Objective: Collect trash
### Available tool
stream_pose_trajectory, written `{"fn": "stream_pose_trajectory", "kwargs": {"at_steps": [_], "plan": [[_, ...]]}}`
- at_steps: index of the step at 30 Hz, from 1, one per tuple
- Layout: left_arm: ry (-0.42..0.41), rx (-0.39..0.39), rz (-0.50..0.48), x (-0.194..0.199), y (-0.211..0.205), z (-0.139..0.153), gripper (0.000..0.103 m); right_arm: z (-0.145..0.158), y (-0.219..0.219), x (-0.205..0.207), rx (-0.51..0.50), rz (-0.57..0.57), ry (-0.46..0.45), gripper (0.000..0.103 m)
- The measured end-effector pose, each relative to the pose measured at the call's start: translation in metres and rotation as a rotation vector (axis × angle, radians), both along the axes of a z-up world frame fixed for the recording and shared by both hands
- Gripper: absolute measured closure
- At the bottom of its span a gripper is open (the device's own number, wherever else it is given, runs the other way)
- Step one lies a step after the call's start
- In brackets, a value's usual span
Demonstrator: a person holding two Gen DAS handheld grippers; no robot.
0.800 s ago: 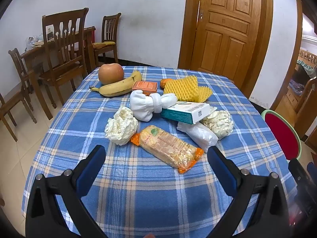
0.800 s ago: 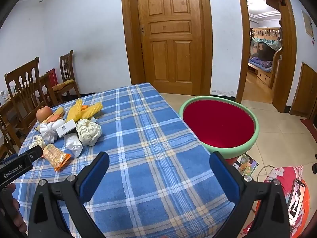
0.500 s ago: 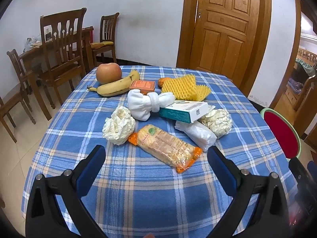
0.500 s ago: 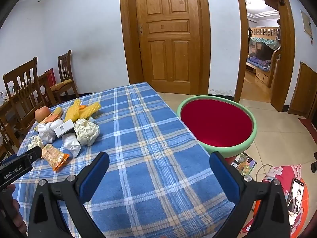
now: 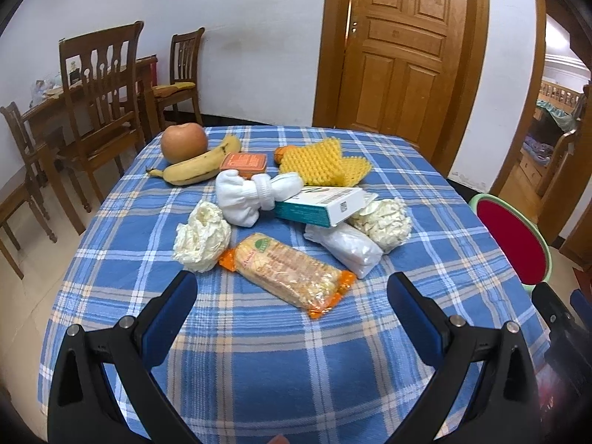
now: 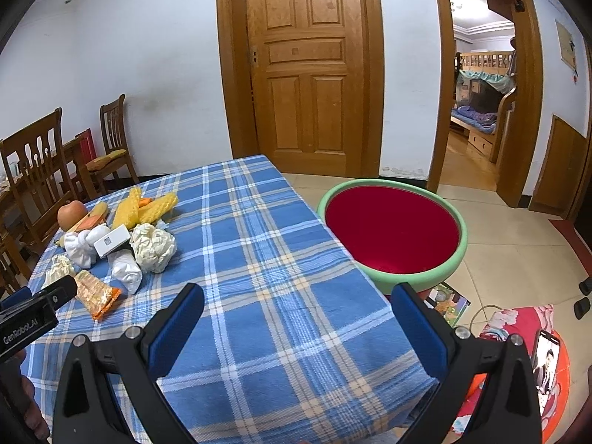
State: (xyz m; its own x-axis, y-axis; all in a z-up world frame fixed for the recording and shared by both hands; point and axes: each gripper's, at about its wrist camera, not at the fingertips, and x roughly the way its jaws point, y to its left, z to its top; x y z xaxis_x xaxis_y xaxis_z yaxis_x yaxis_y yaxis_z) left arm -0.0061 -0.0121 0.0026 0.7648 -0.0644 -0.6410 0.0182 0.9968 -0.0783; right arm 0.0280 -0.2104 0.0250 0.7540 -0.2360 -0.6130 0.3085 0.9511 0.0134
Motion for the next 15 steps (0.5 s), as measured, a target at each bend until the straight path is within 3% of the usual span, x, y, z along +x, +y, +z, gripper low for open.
{"fn": "stream_pose_trajectory", "kwargs": {"at_steps": [15], "plan": [[-0.041,-0.011,-0.049,-0.006,-0.010,0.015,0.002,0.004,-0.007,-0.002,0.001,-0.021,-0.009,0.000]]}}
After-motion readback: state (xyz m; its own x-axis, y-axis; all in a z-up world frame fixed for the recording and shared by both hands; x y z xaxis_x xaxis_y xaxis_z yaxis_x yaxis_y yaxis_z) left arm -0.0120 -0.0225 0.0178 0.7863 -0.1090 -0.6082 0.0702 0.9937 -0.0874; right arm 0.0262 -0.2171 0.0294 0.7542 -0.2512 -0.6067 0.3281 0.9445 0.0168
